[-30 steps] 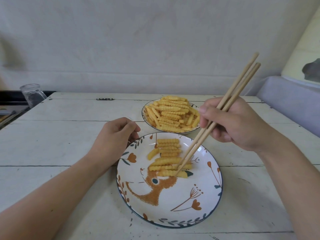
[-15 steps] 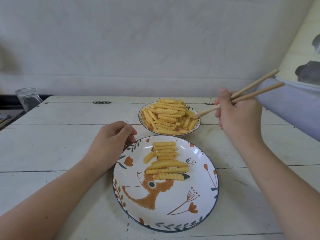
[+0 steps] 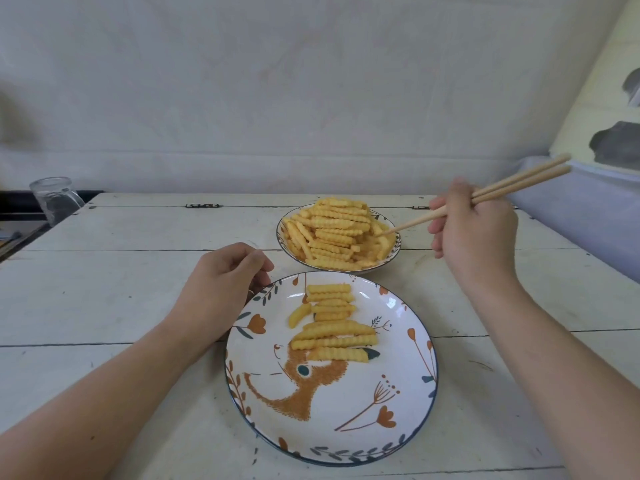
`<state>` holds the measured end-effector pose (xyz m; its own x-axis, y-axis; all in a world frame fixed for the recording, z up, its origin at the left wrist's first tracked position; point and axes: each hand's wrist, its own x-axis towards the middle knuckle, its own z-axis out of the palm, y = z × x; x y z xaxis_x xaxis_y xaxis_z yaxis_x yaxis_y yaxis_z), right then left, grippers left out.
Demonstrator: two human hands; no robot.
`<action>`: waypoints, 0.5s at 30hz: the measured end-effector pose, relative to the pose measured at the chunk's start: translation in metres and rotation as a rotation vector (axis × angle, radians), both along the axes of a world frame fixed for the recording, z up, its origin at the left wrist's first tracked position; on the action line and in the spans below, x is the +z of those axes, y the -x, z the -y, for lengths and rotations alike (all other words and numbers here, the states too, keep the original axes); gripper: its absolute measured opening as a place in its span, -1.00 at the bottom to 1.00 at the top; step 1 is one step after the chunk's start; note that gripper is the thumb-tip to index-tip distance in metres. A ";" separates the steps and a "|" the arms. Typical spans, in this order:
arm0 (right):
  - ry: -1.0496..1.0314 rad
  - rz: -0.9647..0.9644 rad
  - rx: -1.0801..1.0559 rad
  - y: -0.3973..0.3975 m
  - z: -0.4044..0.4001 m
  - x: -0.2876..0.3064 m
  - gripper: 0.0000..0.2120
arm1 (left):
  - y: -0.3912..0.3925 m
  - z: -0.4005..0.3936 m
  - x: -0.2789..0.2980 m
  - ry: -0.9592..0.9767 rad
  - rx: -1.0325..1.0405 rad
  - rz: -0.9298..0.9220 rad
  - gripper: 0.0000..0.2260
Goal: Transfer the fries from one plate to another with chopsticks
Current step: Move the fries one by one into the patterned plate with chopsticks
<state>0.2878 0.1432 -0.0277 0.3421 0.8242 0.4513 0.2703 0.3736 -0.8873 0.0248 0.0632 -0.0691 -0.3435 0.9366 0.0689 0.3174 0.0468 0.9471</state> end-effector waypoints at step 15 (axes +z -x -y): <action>0.137 -0.275 0.577 -0.006 0.036 0.040 -0.48 | 0.001 -0.001 -0.001 -0.013 -0.010 0.006 -0.75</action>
<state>0.2941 0.1072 0.0124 -0.0844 0.9538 0.2882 -0.1832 0.2694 -0.9454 0.0239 0.0645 -0.0697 -0.3342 0.9392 0.0794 0.3126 0.0310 0.9494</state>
